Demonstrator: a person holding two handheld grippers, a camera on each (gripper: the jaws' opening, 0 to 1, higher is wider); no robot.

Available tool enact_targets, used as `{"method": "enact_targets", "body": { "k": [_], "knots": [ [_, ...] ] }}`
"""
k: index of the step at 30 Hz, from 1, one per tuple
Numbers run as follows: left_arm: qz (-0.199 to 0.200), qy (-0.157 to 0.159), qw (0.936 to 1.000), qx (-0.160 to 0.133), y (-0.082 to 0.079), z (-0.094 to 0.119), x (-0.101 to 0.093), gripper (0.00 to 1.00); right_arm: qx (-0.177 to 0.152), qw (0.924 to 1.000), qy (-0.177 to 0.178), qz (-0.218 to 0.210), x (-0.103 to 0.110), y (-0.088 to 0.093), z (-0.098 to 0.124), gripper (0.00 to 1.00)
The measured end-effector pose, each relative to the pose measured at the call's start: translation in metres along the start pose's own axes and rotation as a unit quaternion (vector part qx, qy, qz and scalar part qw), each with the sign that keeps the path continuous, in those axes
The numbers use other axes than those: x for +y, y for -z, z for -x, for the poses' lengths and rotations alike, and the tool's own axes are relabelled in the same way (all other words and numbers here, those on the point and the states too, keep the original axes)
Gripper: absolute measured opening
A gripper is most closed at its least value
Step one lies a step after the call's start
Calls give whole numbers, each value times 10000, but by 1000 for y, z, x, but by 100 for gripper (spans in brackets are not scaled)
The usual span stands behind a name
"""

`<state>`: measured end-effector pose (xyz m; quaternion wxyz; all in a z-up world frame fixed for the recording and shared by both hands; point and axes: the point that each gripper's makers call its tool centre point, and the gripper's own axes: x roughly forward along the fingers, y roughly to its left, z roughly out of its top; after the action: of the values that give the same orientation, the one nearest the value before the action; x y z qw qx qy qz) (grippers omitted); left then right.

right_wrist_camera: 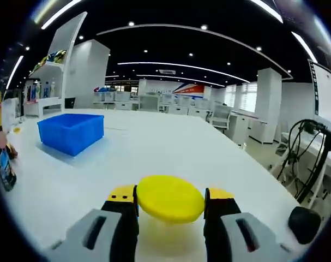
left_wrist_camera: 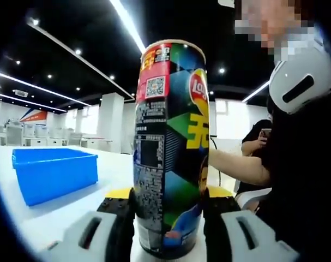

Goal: Open the lid of the chip container on the table, take out the chips, place them into the box in front of the container, and close the lid

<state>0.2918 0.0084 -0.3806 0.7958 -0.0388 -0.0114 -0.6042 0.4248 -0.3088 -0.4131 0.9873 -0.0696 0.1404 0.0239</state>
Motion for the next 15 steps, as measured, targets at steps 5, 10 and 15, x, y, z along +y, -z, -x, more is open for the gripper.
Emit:
{"method": "enact_targets", "body": {
  "k": [5, 10, 15],
  "knots": [
    [-3, 7, 10000, 13, 1, -1, -2, 50, 128, 9999, -18, 81, 4, 12, -2, 41],
    [-10, 3, 10000, 24, 1, -1, -2, 50, 187, 9998, -25, 113, 7, 16, -3, 42],
    [-21, 4, 10000, 38, 2, 0, -2, 50, 257, 9996, -47, 76, 8, 21, -4, 42]
  ]
}}
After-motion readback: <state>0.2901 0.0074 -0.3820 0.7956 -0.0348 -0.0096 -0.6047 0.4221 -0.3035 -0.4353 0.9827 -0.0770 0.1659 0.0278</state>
